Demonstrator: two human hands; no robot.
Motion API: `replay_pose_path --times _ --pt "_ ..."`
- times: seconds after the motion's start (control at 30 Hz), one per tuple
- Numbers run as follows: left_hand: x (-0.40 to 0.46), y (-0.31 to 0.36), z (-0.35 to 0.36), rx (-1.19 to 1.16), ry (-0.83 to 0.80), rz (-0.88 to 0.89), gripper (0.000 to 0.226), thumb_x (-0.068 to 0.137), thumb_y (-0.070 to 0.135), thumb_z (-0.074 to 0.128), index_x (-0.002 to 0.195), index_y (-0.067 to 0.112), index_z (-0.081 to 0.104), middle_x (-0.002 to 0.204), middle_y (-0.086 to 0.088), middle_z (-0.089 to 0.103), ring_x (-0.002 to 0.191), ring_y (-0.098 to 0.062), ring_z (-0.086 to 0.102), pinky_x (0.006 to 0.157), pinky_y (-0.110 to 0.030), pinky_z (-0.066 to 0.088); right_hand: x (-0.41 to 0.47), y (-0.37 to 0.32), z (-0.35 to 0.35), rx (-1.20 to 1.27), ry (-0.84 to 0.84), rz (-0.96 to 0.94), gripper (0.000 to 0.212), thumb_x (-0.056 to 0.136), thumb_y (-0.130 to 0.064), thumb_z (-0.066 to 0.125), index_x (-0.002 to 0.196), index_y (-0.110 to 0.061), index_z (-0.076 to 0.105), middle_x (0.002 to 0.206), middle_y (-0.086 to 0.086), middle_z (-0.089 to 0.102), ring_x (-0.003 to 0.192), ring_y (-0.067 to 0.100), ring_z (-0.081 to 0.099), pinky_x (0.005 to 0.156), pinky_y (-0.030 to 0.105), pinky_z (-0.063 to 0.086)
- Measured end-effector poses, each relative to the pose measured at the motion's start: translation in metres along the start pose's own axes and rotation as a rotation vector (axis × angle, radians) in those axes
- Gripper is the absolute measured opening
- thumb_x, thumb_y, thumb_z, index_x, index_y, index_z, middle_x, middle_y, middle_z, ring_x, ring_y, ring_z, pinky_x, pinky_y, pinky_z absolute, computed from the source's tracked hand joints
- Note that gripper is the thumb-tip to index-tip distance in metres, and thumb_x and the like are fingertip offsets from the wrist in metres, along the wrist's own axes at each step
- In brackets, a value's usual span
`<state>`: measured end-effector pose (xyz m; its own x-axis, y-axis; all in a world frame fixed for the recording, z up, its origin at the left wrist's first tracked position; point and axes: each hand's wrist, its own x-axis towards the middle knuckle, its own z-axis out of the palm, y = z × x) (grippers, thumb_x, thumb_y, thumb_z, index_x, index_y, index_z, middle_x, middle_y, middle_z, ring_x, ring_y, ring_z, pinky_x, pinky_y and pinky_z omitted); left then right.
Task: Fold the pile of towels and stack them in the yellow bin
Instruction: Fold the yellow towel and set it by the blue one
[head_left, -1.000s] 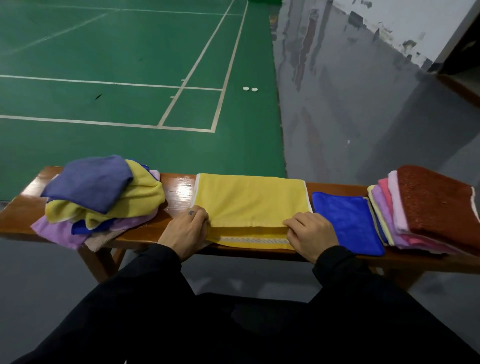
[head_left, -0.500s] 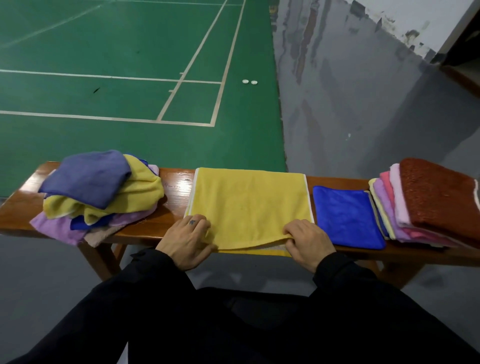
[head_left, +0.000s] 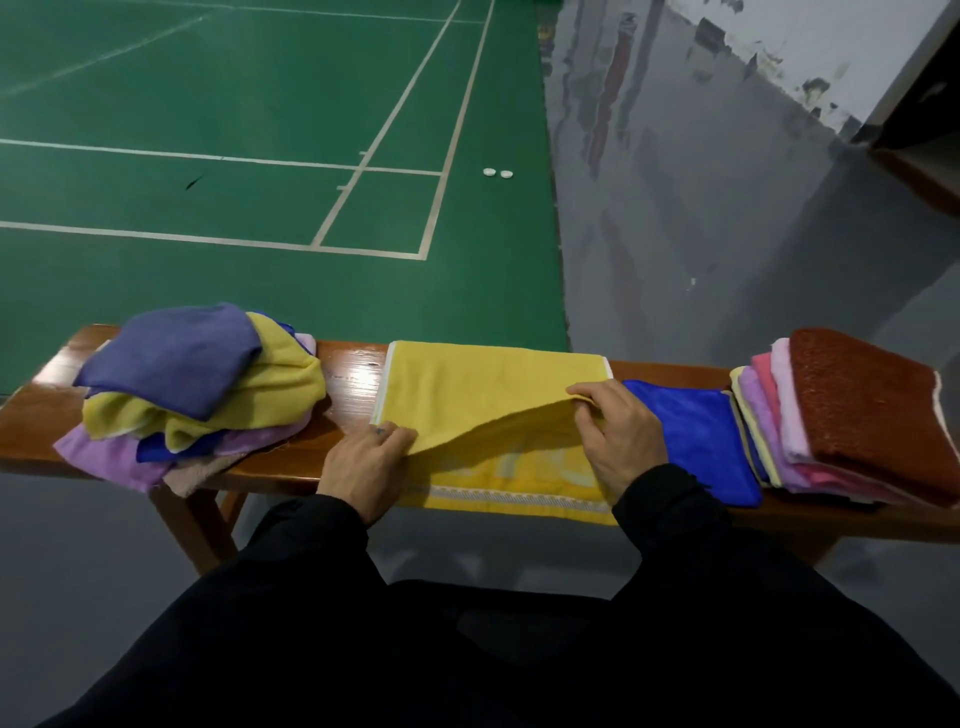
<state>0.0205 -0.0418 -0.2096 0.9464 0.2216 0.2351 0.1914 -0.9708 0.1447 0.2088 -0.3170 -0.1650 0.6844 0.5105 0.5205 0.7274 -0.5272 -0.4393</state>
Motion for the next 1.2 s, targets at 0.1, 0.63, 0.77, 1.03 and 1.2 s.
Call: replay_pose_path --times 0.1,0.63,0.77,1.03,1.2 --pt "0.025 0.003 -0.027 -0.142 0.267 -0.141 0.028 0.085 0.01 0.058 0.111 0.015 0.067 0.101 -0.013 0.071 0.079 -0.036 0.067 0.059 -0.041 0.056 0.028 -0.005 -0.014 0.021 0.089 0.034 0.016 0.1 -0.016 0.062 0.113 -0.012 0.072 0.104 0.005 0.071 0.091 0.02 0.065 0.078 0.042 0.059" --pt "-0.034 -0.018 0.008 -0.163 0.108 0.145 0.039 0.082 0.015 0.048 0.109 0.018 0.076 0.116 -0.003 0.073 0.101 -0.029 0.071 0.085 -0.038 0.058 -0.082 0.024 -0.002 -0.06 -0.184 -0.225 0.021 0.092 -0.027 0.058 0.102 -0.017 0.073 0.093 -0.002 0.067 0.082 0.016 0.062 0.067 0.039 0.057" --pt "-0.035 -0.025 0.014 -0.158 0.03 0.139 0.038 0.086 0.016 0.047 0.112 0.02 0.074 0.121 0.0 0.072 0.114 -0.025 0.068 0.091 -0.039 0.056 -0.093 0.031 0.005 -0.072 -0.264 -0.197 0.021 0.094 -0.03 0.059 0.104 -0.019 0.073 0.094 -0.005 0.066 0.083 0.011 0.06 0.069 0.034 0.056" --pt "-0.045 -0.003 -0.007 -0.022 -0.016 0.106 0.035 0.076 0.044 0.062 0.104 0.027 0.073 0.116 0.008 0.068 0.108 -0.022 0.063 0.094 -0.04 0.046 -0.099 0.029 -0.001 -0.166 -0.36 -0.256 0.025 0.087 -0.045 0.068 0.098 -0.023 0.072 0.095 -0.006 0.062 0.088 0.012 0.056 0.074 0.033 0.05" --pt "-0.006 0.002 -0.005 -0.204 -0.022 -0.36 0.048 0.092 0.042 0.06 0.128 0.01 0.061 0.129 -0.013 0.06 0.118 -0.033 0.057 0.101 -0.044 0.047 -0.064 0.008 0.009 -0.114 -0.318 0.121 0.032 0.097 -0.032 0.06 0.126 -0.019 0.066 0.124 0.0 0.062 0.114 0.017 0.057 0.098 0.041 0.053"
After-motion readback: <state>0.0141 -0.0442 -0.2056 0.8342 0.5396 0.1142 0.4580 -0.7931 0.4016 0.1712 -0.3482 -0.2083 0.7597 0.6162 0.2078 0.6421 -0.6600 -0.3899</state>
